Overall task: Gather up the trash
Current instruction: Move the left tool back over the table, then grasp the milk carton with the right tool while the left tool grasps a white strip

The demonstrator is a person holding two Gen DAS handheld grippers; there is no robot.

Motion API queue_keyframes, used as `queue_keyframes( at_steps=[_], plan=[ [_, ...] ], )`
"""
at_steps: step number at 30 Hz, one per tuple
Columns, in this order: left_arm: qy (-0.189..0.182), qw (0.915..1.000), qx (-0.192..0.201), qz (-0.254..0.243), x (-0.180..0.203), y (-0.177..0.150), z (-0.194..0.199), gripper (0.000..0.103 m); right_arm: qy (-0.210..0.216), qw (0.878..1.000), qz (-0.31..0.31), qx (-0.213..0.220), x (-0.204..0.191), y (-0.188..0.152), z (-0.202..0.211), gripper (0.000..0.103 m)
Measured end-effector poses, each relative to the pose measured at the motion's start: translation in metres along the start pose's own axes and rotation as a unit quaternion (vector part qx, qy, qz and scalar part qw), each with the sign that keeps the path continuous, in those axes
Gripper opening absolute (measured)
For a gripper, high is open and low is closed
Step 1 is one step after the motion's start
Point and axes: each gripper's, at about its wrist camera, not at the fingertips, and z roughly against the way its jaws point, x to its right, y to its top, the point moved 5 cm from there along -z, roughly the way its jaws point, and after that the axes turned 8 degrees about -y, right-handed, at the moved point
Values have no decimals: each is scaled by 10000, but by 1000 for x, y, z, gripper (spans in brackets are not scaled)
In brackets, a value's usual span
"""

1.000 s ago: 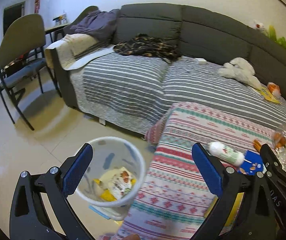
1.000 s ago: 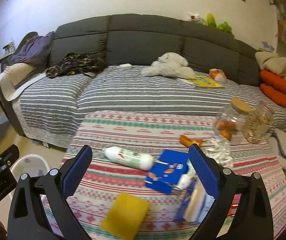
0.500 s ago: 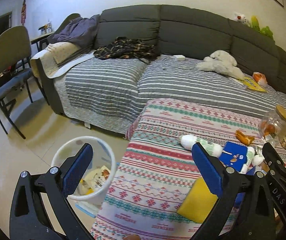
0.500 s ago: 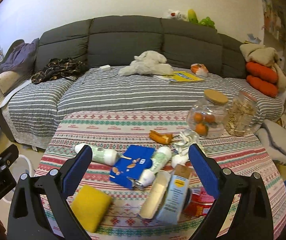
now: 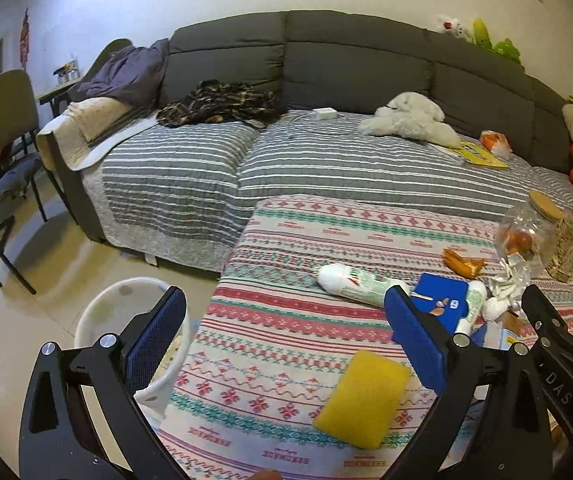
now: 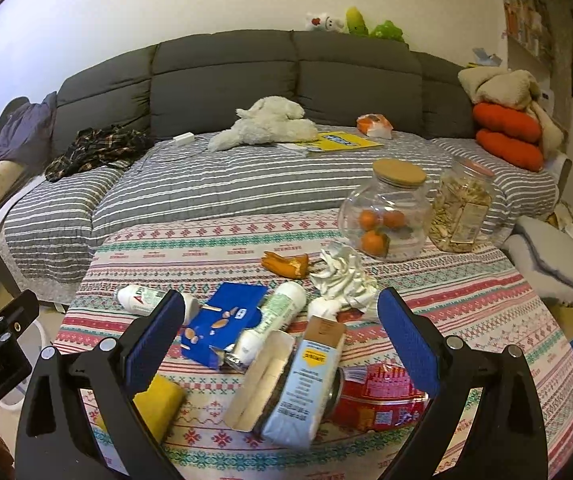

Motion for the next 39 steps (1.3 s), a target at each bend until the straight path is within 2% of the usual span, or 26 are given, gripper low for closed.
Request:
queue_keyframes(
  at_steps=[10,14,21,25,30,39],
  plan=[
    [-318,9991,-238,-151,27,-10,-13,95,-145,9998,-9,-137,30,-10,-9,94],
    [-573,9971,-402,-289,45,-17,-19,95,-249,9994,-4,-229,48,-15,-14,94],
    [-1030,9886,-697,-849,87,-37,-31,95,-295,9985,-149,-444,81,-22,-24,94],
    [-1396,9794,-1026,-1040,107,-50,-42,95,-328,9975,-202,-588,102,-27,-30,94],
    [-1626,9706,-1218,-1289,128,-59,-51,95,-406,9964,-166,-732,125,-33,-38,94],
    [-1625,9642,-1549,-1410,144,-69,-80,96,-350,9929,-219,-1114,153,-47,-55,94]
  ],
)
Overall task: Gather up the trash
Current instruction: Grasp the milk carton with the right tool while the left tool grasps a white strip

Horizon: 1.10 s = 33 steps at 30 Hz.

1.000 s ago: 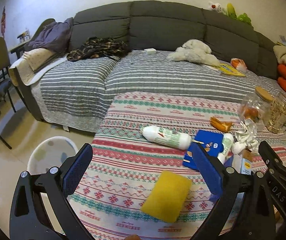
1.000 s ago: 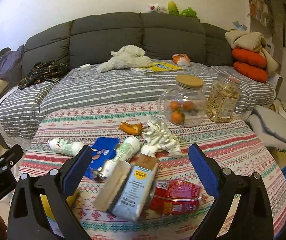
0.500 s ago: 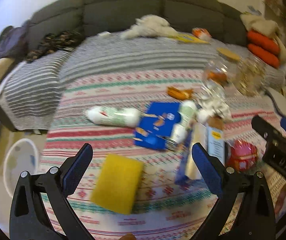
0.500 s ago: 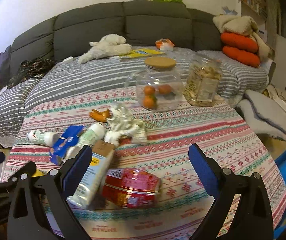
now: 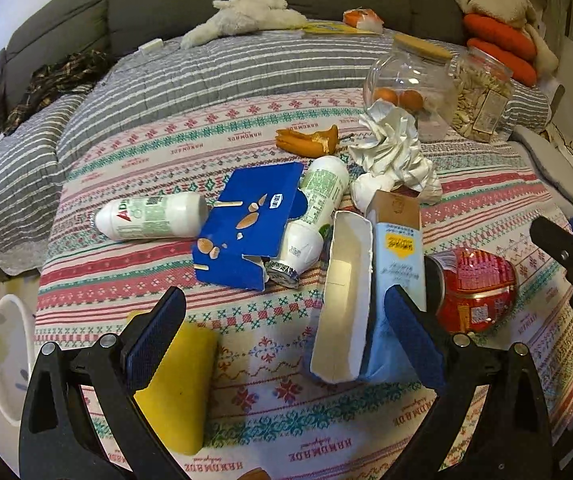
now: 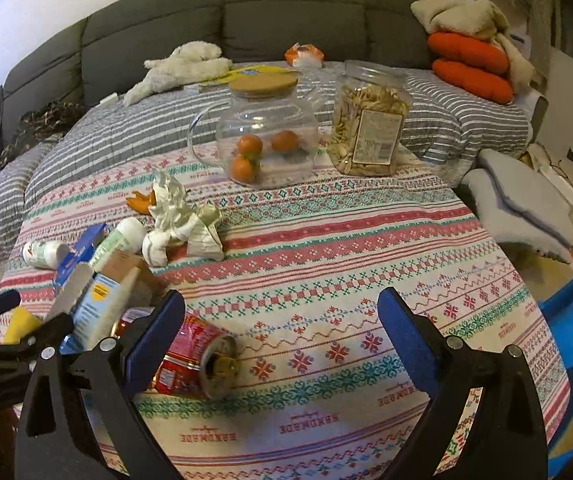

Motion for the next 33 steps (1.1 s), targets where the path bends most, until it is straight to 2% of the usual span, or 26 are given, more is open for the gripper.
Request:
queue_keyframes(
  at_steps=[4,6,9,12,14,17,19,21,22,23,25,29,33],
  plan=[
    [-351,9984,-139,431,-13,4,-4,94,269,9994,224,-24,-3,-3,-4,94],
    [-346,9981,-169,487,-16,6,-6,94,474,9980,425,1,-8,-4,-5,94],
    [-380,9977,-214,514,-20,7,-8,94,709,9949,710,43,-17,-7,-5,94],
    [-266,9984,-424,273,-16,3,-17,91,1071,9887,1040,128,-29,-10,-2,94],
    [-341,9982,-430,238,-14,2,-19,88,1396,9791,1474,164,-43,-15,1,95],
    [-666,9956,-586,290,-13,4,-21,57,1546,9656,2082,172,-61,-26,1,95],
    [-806,9943,-637,286,-10,3,-22,48,1675,9572,2357,131,-72,-33,0,95],
    [-911,9937,-629,180,-4,2,-21,27,1780,9523,2478,96,-81,-36,0,95],
    [-1000,9928,-643,163,-2,3,-19,19,1842,9514,2467,55,-85,-36,-1,95],
    [-940,9935,-629,120,0,4,-17,19,1897,9512,2432,18,-87,-35,-2,95],
    [-860,9951,-494,16,1,6,-10,18,2090,9518,2242,-83,-93,-28,-3,95],
    [-1058,9942,-144,136,-4,20,14,18,2340,9564,1728,-277,-102,-12,-5,95],
    [-1058,9936,295,251,-12,32,41,18,2247,9663,939,-828,-110,5,-29,95]
  ],
)
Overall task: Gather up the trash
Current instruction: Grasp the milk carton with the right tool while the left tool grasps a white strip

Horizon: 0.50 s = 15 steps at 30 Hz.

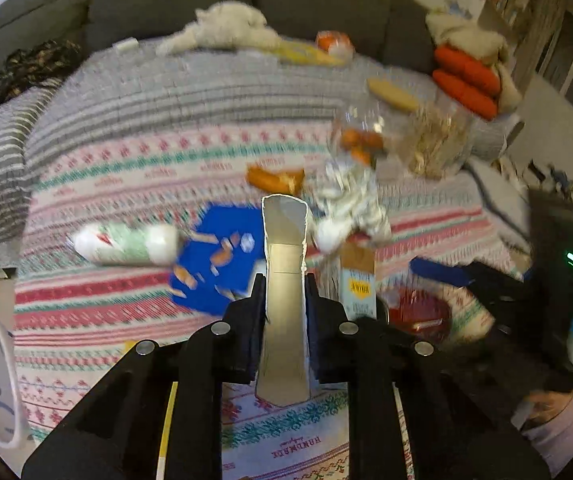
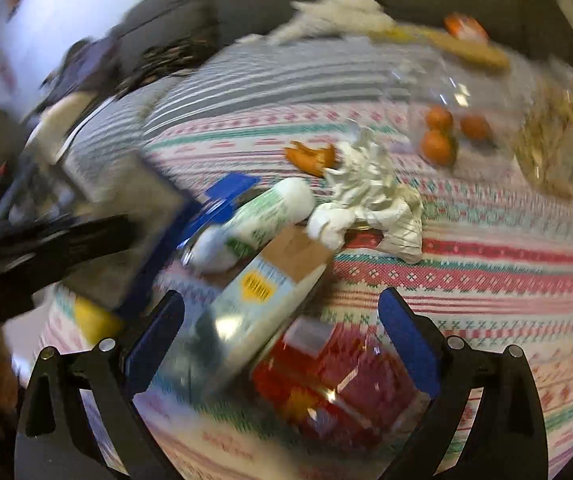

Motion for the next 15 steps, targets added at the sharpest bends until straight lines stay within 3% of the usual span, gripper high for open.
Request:
queue_keyframes(
  at_steps=[3,6,10,11,15],
  plan=[
    [87,9997,219,63,-8,7,13,18,145,9957,-821,-397,7,11,-22,95],
    [132,9995,246,160,-17,9,18,18,80,9926,-1068,-565,3,18,-40,91],
    [184,9993,193,246,-25,8,16,18,-22,9912,-1013,-851,0,17,-61,50],
    [182,9993,192,251,-27,7,17,18,3,9905,-1071,-859,1,16,-62,44],
    [195,9992,229,266,-28,8,17,18,-17,9915,-1168,-566,2,24,-47,40]
  ],
)
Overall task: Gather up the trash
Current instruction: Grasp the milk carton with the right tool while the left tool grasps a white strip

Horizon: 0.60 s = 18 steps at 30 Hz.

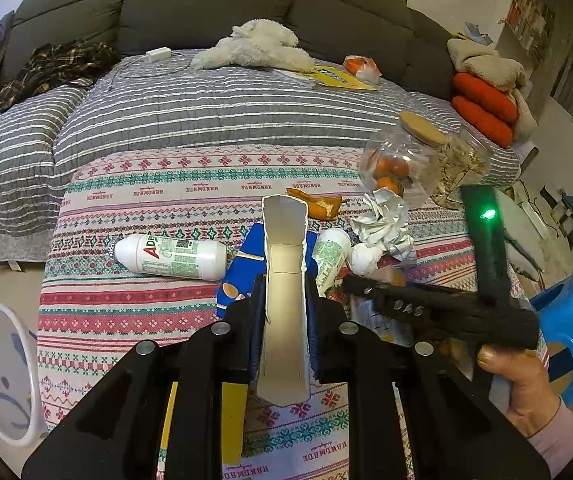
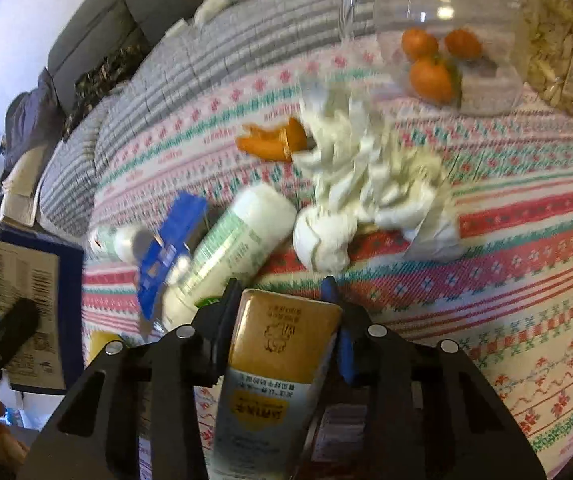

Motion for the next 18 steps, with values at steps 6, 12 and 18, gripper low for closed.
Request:
queue_keyframes(
  at_steps=[6,12,18],
  plan=[
    [-78,9995,226,194,-4,4,10,18,-39,9963,94,853,-11,14,48,38],
    [-36,9978,630,200,-1,9,26,18,-189,9858,249,1649,-23,20,88,38],
    [129,9963,836,160,-2,10,37,18,-354,9754,479,2120,-41,17,110,38]
  ],
)
